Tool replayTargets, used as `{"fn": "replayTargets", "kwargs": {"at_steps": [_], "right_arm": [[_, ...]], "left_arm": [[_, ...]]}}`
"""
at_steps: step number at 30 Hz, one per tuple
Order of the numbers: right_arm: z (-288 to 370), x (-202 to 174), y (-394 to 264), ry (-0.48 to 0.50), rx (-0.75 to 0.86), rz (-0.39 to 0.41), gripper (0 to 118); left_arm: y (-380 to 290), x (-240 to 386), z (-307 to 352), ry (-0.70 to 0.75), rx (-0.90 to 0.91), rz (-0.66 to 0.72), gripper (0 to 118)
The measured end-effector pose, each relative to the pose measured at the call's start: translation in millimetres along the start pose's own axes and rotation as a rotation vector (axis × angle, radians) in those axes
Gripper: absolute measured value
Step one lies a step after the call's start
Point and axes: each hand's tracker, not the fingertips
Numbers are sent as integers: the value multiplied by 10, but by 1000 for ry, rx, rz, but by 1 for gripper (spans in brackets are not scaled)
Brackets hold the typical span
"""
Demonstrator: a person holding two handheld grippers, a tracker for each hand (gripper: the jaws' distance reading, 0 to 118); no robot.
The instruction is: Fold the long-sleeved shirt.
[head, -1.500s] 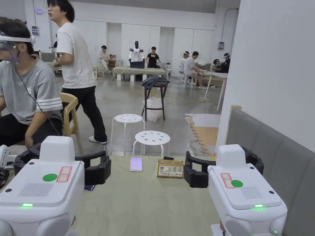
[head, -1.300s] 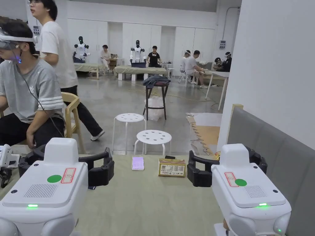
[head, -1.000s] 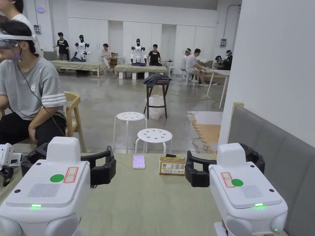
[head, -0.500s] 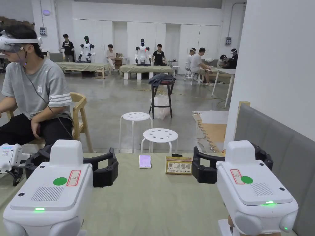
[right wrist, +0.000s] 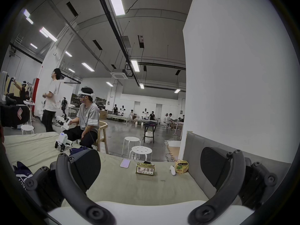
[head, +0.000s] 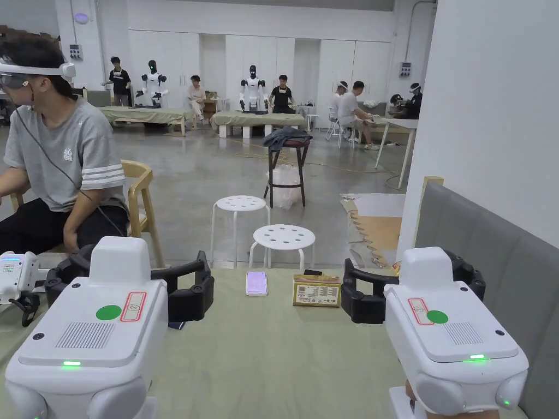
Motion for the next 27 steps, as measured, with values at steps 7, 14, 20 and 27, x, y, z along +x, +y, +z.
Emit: {"fn": "replayTargets", "kwargs": {"at_steps": [7,14,20,27], "right_arm": [[16,8,4,-9,-3,12,118],[44,5,-23,-10,-3,6,118],[60,13,4,-18,5,1,118],[76,7,45,-20,9,3,118]], "left_arm": [[-7,16,7,28,-4,9,111],[-11,25,31,11,-1,17,111],[13,29,47,3,9,11,111],[14,23,51,6,17,21,111]]}}
